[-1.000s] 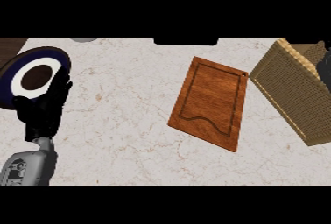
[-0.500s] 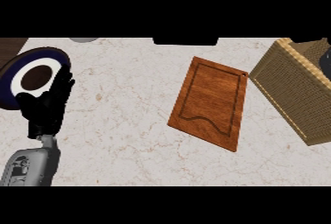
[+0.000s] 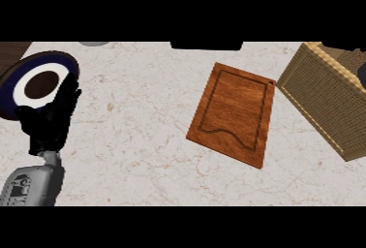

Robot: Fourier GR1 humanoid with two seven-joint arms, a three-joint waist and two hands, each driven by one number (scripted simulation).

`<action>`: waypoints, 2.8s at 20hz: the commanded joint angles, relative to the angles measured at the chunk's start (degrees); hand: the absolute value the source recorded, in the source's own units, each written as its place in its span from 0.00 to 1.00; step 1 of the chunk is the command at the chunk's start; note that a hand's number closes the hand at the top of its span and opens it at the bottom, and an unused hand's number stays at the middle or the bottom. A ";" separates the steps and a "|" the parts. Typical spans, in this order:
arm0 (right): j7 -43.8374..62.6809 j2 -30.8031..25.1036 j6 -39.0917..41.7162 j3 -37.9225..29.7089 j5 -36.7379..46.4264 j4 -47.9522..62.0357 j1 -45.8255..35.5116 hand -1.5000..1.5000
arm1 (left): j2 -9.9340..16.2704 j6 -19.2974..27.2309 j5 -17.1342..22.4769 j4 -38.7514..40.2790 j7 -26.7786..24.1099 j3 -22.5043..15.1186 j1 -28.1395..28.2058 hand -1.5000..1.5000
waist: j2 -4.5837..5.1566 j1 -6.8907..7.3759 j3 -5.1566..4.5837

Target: Pick the squash from the cutting board and place it in the basket

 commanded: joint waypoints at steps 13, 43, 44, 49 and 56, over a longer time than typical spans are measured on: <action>-0.94 -1.28 -0.26 0.68 2.34 2.88 3.34 1.00 | -0.44 0.90 -0.62 2.18 1.57 -0.12 -3.95 0.50 | 0.52 0.33 0.28; 5.33 1.55 1.44 -4.85 -3.20 2.90 7.85 0.00 | 0.13 -0.39 0.85 0.00 2.11 1.09 -1.56 0.50 | 0.44 0.26 0.29; 4.66 0.96 -0.86 -5.46 -3.74 2.34 8.66 0.00 | -0.40 0.75 -0.99 -1.82 2.33 -0.31 -0.57 0.50 | 0.44 0.39 0.32; -0.34 -0.19 -9.03 -10.73 -9.06 -2.51 9.32 0.00 | 0.69 -0.31 0.15 1.75 -0.04 1.65 -1.09 0.50 | 0.15 -0.70 0.27; -1.25 -2.28 -15.68 -18.53 -16.73 -7.59 7.51 0.00 | -0.67 1.20 -1.42 -1.01 0.72 0.06 0.78 0.50 | -0.26 -1.22 0.28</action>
